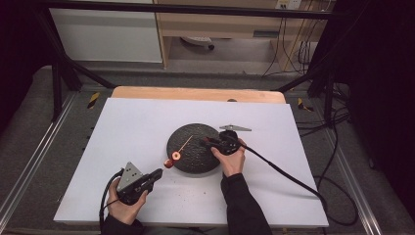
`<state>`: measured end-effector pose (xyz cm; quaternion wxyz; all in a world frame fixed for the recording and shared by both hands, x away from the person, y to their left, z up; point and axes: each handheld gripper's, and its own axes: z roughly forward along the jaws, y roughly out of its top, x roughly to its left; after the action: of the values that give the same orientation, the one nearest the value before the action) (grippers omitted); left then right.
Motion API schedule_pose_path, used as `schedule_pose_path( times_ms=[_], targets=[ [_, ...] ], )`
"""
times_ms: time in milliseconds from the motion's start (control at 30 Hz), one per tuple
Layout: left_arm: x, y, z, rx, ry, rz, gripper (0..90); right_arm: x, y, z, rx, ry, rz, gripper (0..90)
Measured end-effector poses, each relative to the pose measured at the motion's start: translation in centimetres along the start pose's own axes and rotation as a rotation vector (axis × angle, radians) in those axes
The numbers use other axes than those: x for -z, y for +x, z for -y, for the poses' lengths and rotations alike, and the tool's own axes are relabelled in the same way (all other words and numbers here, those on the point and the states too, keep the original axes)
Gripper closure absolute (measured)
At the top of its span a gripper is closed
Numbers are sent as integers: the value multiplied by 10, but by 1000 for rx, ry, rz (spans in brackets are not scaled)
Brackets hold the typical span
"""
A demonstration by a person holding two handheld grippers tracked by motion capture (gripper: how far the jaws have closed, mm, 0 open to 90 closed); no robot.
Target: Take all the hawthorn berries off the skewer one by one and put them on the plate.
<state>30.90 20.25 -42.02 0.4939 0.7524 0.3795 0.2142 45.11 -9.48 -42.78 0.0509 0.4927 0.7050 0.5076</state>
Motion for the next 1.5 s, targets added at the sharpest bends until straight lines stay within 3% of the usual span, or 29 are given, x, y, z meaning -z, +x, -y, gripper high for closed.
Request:
schedule_pose_path(
  times_ms=[167,367,500,700,900,1200,1500],
  targets=[
    [0,2,1,3,2,-7,885,-12,-2,14,27,82,28,610],
    [-2,3,1,7,8,-15,885,-16,-3,21,49,114,45,605],
    [-2,4,1,7,9,-18,885,-9,1,18,71,77,38,534],
    [-2,5,2,6,11,-24,885,7,12,10,64,-1,-32,359],
    [-3,4,2,6,15,-25,885,19,21,9,66,-39,-84,188],
    [-6,2,1,-4,17,-24,885,30,32,13,93,-44,-127,96],
    [-6,0,2,-11,21,-23,885,26,44,19,104,-23,-147,90]
  ],
)
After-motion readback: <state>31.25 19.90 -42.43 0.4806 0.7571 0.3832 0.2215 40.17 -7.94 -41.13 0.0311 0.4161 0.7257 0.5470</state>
